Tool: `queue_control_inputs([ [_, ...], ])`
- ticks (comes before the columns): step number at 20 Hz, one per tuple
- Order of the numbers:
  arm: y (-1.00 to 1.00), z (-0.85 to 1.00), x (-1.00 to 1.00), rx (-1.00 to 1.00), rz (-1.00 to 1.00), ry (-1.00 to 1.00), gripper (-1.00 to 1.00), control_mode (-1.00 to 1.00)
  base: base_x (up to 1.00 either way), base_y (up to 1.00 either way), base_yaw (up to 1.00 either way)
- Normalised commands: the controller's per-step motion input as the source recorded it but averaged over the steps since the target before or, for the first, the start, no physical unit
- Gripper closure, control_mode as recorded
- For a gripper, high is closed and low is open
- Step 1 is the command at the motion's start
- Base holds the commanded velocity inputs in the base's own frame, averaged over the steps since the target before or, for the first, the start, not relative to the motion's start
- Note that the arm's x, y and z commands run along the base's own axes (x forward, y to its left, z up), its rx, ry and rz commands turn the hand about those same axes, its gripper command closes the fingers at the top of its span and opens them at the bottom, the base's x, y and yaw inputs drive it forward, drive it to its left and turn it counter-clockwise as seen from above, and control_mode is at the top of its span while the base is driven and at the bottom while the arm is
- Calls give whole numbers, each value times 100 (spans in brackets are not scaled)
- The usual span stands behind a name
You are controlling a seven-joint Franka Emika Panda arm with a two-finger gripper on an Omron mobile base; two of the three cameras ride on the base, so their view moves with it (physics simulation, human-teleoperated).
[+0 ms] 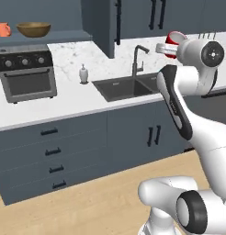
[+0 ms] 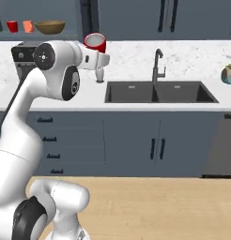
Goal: Gather all objects into one cabinet and sort the glasses and bowls to opposite sides.
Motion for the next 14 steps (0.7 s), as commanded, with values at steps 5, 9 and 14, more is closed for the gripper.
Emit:
queue_control_inputs([
  [5,0,0,0,0,0,0,100,100,-22,100,18],
  [9,0,0,0,0,0,0,100,100,-28,96,18],
  [14,0,0,0,0,0,0,100,100,-13,59,17],
])
